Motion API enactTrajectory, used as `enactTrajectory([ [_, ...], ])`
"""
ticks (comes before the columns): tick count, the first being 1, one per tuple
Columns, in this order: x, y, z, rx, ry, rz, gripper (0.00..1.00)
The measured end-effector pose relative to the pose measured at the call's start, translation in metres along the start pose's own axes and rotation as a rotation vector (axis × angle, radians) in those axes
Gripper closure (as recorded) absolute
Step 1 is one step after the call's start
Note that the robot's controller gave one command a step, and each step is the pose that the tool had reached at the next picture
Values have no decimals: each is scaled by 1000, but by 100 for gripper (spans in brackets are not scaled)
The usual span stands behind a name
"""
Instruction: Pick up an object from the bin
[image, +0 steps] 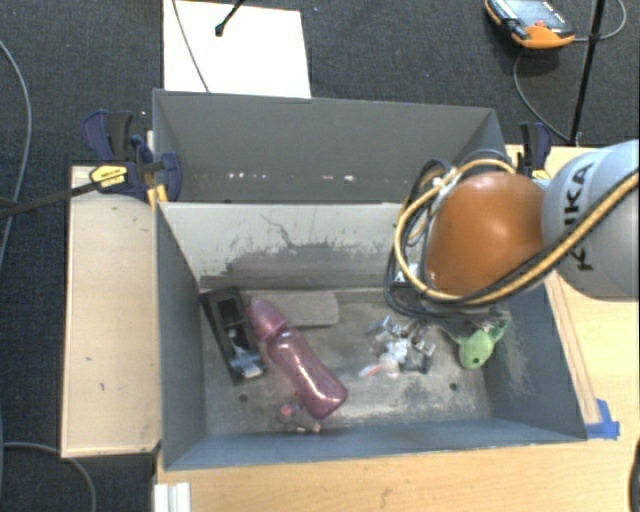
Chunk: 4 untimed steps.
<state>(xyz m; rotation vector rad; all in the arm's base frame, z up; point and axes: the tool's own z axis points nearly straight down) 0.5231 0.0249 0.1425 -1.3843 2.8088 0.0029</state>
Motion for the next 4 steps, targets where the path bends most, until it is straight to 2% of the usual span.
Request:
enactTrajectory([
  [2,0,0,0,0,0,-4,100],
  [3,18,-28,39,8,-9,-13,100],
  [4,34,-24,-90,4,-4,57,100],
])
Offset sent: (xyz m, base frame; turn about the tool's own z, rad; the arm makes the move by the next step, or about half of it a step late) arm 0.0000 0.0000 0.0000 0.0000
